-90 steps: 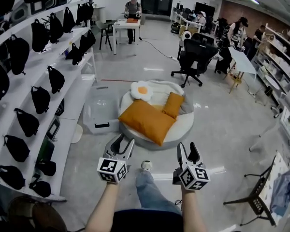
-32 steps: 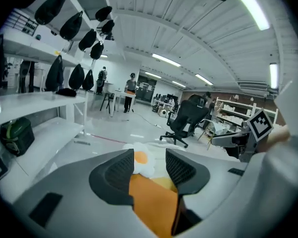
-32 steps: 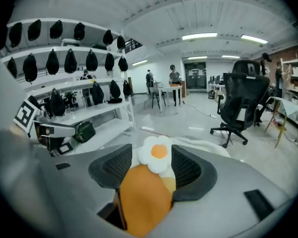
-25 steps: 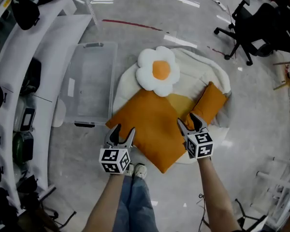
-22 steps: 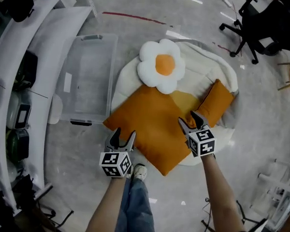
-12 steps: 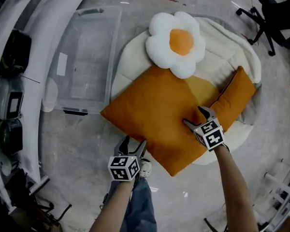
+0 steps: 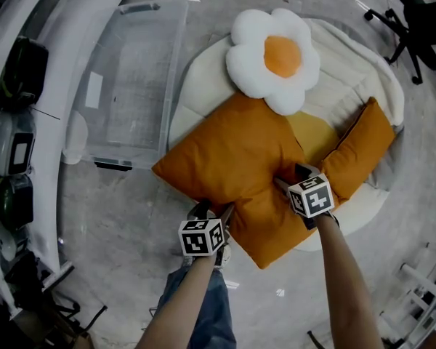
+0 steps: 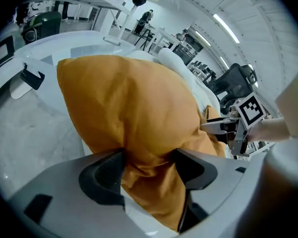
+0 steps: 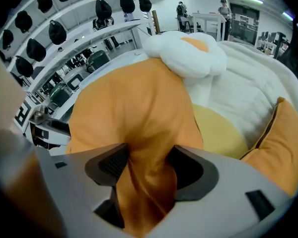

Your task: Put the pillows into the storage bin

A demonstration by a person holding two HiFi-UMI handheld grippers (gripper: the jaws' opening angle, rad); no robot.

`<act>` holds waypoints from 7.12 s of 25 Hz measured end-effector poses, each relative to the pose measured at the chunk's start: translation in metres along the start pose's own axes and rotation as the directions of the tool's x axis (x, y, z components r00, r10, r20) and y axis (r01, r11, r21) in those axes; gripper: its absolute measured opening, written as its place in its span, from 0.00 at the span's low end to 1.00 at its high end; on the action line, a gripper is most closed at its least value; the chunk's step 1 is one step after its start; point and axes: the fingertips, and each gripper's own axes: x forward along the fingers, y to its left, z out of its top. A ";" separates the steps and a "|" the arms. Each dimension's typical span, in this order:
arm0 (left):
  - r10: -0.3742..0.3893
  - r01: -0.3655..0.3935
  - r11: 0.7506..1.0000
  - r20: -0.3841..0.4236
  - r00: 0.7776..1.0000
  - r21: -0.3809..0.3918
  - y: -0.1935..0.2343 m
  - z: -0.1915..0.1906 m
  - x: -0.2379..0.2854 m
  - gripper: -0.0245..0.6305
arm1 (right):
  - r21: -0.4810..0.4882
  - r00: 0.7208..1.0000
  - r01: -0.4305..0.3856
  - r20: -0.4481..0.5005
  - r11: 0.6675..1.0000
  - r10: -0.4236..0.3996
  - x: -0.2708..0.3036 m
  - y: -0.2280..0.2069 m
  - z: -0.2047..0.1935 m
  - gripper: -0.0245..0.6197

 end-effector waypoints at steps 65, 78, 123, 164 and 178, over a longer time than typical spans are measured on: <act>0.156 -0.178 0.984 0.373 0.915 0.026 0.156 0.292 -0.377 0.13 | 0.413 0.893 -0.274 0.445 0.869 0.070 -0.134 0.308 0.289 0.06; 0.113 -0.149 0.984 0.302 0.947 0.100 0.272 0.457 -0.298 0.13 | 0.547 0.898 -0.242 0.440 0.801 -0.029 -0.010 0.294 0.434 0.06; 0.244 -0.284 0.935 0.196 0.950 0.210 0.396 0.545 -0.166 0.26 | 0.633 0.897 -0.108 0.395 0.767 -0.200 0.111 0.243 0.484 0.37; -0.286 0.258 0.664 -0.081 0.955 0.702 -0.112 0.462 0.007 0.44 | 0.850 0.743 0.038 0.328 0.525 -0.584 -0.107 -0.065 0.212 0.39; -0.214 0.230 0.630 -0.118 0.970 0.742 -0.087 0.436 0.143 0.50 | 0.831 0.836 0.024 0.288 0.556 -0.467 0.054 -0.140 0.159 0.53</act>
